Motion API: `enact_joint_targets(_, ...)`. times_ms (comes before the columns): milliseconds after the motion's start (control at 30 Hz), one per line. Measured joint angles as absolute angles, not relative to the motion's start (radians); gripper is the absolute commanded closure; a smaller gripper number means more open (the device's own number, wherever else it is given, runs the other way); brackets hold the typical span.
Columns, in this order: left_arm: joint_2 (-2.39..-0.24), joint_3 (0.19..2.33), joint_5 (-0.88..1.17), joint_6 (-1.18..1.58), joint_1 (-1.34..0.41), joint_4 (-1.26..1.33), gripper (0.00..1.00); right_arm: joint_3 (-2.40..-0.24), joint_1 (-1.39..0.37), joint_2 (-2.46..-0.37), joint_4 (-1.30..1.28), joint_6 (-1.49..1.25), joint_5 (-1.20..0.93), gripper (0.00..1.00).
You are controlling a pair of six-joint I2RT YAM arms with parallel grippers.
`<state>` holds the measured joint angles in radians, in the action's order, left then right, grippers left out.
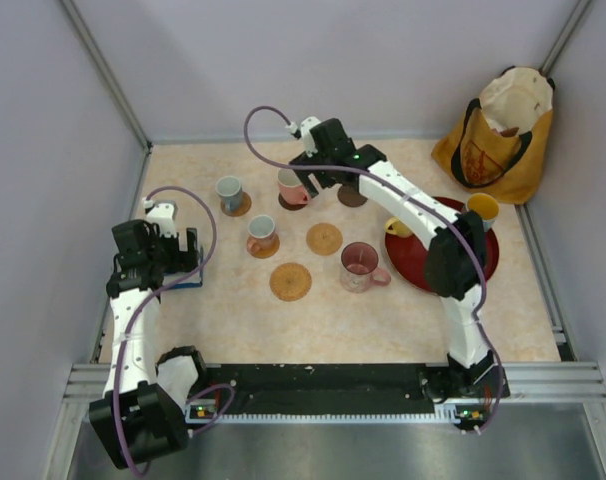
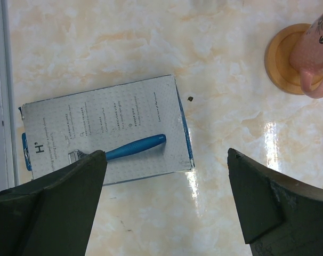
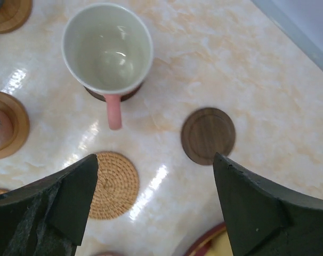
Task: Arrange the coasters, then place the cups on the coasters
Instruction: Place the cup on the coaster, then pick up the cup from the tray.
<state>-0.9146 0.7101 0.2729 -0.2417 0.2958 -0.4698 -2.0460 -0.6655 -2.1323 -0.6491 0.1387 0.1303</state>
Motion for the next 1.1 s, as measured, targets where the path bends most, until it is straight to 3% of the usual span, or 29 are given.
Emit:
enact_joint_targets(367, -0.915, 0.71, 0.295, -0.242, 0.3, -0.471, 0.01, -1.635, -0.605, -1.774, -0.552, 0.14, 0.4, 0.01)
enact_joint_targets(633, -0.915, 0.71, 0.311, -0.242, 0.3, -0.471, 0.01, -1.41, -0.559, -1.747, -0.445, 0.214, 0.559, 0.01)
enact_joint_targets(1100, -0.914, 0.71, 0.334, -0.242, 0.302, -0.471, 0.01, -1.267, -0.547, -1.727, -0.382, 0.27, 0.637, 0.01)
